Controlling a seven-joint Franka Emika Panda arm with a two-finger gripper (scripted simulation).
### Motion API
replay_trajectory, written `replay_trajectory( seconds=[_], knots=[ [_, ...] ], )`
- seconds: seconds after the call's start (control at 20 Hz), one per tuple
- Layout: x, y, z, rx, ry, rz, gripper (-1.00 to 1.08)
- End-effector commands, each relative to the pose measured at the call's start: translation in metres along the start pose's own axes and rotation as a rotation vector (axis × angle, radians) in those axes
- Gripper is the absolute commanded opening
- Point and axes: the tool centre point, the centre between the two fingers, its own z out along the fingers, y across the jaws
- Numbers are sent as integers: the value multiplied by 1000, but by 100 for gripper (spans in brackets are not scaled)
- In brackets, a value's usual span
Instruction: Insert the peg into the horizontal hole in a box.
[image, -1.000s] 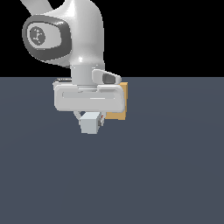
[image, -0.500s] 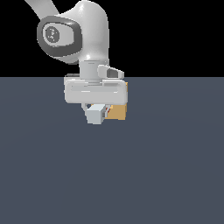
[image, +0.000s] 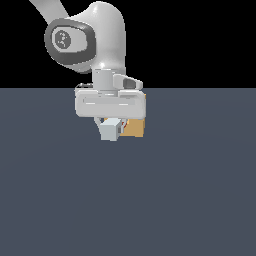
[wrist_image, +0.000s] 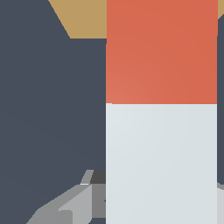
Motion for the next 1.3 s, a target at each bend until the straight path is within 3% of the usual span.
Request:
replay_trajectory(
  seconds=[0.0,0.5,1.0,1.25],
  knots=[
    [0,4,-3,-6,2,0,-100],
    [10,2,-2,-4,2,0,-100],
    [75,2,-4,-6,3,0,-100],
    [90,3,-4,-7,3,0,-100]
  ],
)
